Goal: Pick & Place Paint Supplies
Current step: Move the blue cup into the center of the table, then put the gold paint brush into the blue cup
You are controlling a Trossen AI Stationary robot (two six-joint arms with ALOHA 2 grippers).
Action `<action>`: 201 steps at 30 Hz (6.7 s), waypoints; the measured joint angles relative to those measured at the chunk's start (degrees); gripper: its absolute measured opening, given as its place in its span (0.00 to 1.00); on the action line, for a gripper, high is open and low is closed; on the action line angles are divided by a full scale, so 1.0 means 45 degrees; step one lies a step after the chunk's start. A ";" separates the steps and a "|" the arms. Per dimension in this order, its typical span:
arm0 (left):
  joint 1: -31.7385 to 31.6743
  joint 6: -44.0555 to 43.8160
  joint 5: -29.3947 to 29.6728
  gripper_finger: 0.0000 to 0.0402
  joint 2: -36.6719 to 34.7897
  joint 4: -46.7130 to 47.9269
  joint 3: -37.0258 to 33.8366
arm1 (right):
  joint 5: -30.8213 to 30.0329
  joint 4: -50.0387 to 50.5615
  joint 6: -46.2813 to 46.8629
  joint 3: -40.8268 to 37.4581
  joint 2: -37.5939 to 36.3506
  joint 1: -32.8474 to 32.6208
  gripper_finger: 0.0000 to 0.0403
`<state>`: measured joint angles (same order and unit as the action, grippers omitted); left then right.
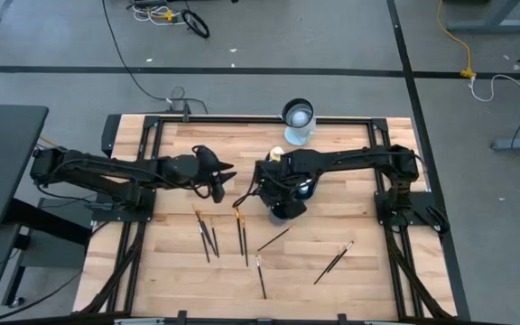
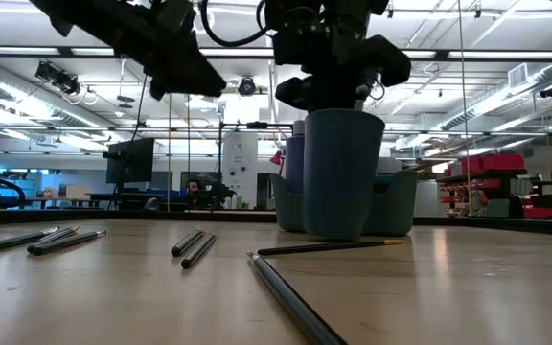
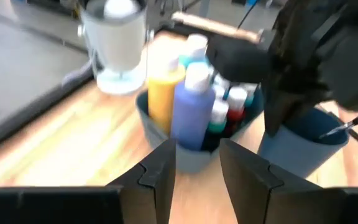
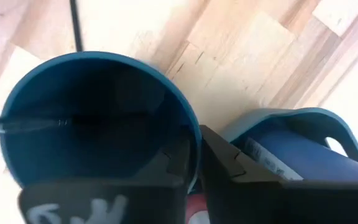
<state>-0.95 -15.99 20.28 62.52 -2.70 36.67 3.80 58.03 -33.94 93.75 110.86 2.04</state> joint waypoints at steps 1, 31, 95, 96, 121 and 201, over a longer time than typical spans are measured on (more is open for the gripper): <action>0.0000 -0.0278 -0.0005 0.33 0.0005 0.0280 0.0000 | -0.0036 -0.0019 -0.0039 -0.0013 0.0014 0.0000 0.08; 0.1022 -1.3640 -0.1077 0.33 0.0117 0.7034 -0.2437 | -0.1745 -0.2051 0.1220 -0.0029 -0.0729 -0.0687 0.29; 0.4138 -1.2374 0.3577 0.01 0.1768 0.6352 -0.0485 | 0.1378 -0.8520 0.7961 -0.9054 -0.7506 -0.2268 0.28; 0.4138 -1.1972 0.3804 0.01 0.1768 0.6344 -0.0205 | 0.1381 -0.9061 0.8055 -0.9610 -0.7846 -0.2268 0.28; 0.3296 0.5918 0.2632 0.00 0.4133 -1.1275 0.1890 | 0.1369 -1.6626 0.7776 -1.6295 -1.1124 -0.2254 0.28; 0.2521 0.2540 0.2295 0.27 0.8019 -1.1176 0.1880 | -0.3282 -1.7205 1.0875 -1.5510 -0.4611 -0.5558 0.28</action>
<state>10.39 -4.56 30.61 98.61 -52.99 45.12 -10.97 -19.40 15.00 23.96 90.11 -22.97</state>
